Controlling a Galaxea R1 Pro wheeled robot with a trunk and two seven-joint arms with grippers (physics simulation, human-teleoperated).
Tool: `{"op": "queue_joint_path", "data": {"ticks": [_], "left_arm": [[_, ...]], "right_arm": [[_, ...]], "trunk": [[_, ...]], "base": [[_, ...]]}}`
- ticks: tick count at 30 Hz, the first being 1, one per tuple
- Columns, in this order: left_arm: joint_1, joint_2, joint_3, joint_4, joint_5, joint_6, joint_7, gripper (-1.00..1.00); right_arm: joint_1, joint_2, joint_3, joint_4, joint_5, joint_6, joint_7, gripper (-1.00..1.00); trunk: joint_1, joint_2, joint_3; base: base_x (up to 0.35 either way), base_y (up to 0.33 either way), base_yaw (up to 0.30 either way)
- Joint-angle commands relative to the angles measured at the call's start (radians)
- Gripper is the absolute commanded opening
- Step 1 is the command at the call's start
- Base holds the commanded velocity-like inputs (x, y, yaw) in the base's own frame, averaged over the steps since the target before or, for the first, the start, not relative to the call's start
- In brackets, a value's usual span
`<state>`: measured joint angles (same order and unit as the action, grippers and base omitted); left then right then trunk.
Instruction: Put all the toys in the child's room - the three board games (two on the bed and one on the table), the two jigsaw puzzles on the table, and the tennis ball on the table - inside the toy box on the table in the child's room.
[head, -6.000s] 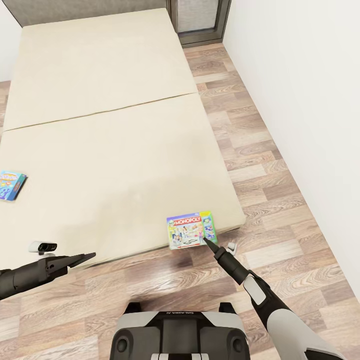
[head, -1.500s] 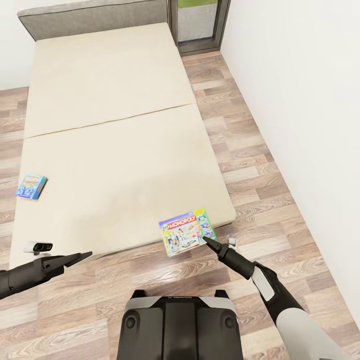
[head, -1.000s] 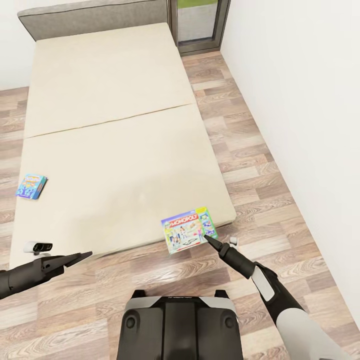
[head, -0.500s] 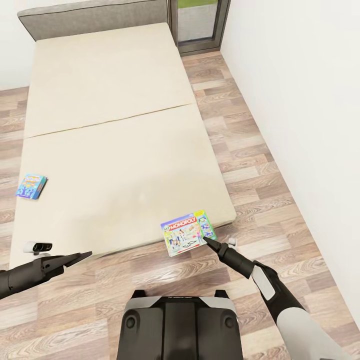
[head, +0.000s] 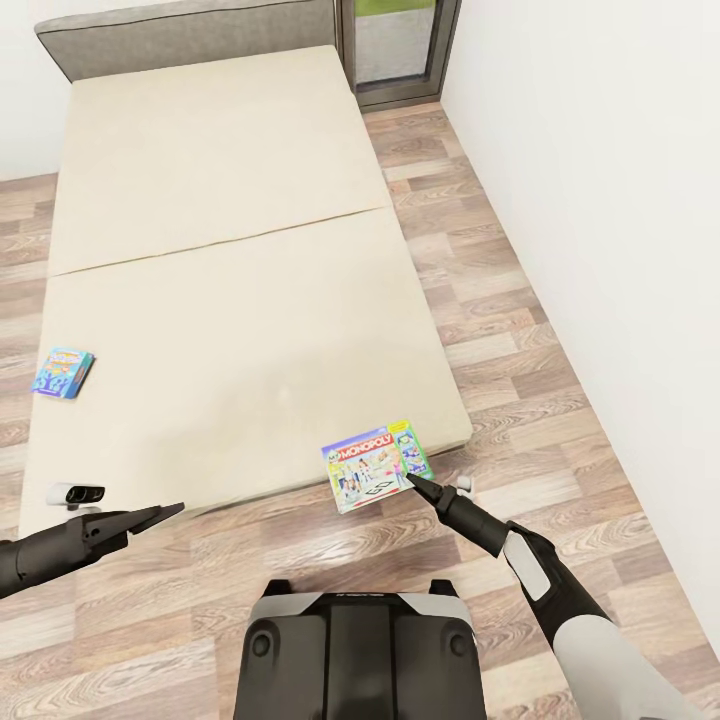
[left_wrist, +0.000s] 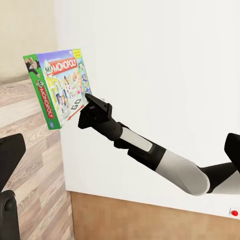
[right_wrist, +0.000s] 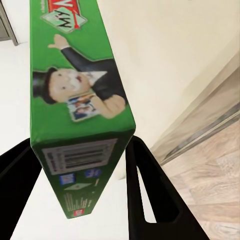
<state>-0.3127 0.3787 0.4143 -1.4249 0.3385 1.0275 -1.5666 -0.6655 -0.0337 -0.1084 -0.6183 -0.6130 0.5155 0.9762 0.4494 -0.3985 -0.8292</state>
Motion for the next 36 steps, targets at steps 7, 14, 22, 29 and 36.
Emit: {"op": "queue_joint_path", "data": {"ticks": [7, 14, 22, 29, 36], "left_arm": [[0.0, 0.0, 0.0, 0.0, -0.001, 0.011, -0.004, 1.0], [0.0, 0.001, 0.0, 0.0, -0.001, 0.01, -0.004, 1.0], [0.0, -0.001, 0.016, 0.0, 0.0, 0.009, -0.004, 1.0], [0.0, -0.001, 0.021, 0.0, 0.0, 0.009, -0.004, 1.0], [0.0, -0.001, 0.021, 0.0, 0.001, 0.009, -0.004, 1.0]], "right_arm": [[0.0, 0.001, -0.001, 0.0, -0.005, 0.006, 0.001, -1.0], [0.0, 0.004, -0.001, 0.0, 0.0, 0.005, 0.0, -1.0], [0.0, 0.008, 0.002, 0.0, 0.002, -0.014, -0.001, -1.0], [0.0, 0.01, 0.002, 0.0, 0.003, -0.017, -0.001, -1.0], [0.0, 0.011, 0.001, 0.0, 0.003, -0.017, -0.001, -1.0]], "trunk": [[0.001, -0.001, 0.005], [0.001, -0.001, 0.016], [0.001, -0.001, 0.029], [0.001, -0.001, 0.041], [0.001, -0.001, 0.052]], "base": [[0.0, 0.0, 0.0], [0.0, 0.0, 0.0], [0.0, 0.0, 0.0], [0.105, 0.045, 0.0], [0.025, 0.01, 0.0]]}}
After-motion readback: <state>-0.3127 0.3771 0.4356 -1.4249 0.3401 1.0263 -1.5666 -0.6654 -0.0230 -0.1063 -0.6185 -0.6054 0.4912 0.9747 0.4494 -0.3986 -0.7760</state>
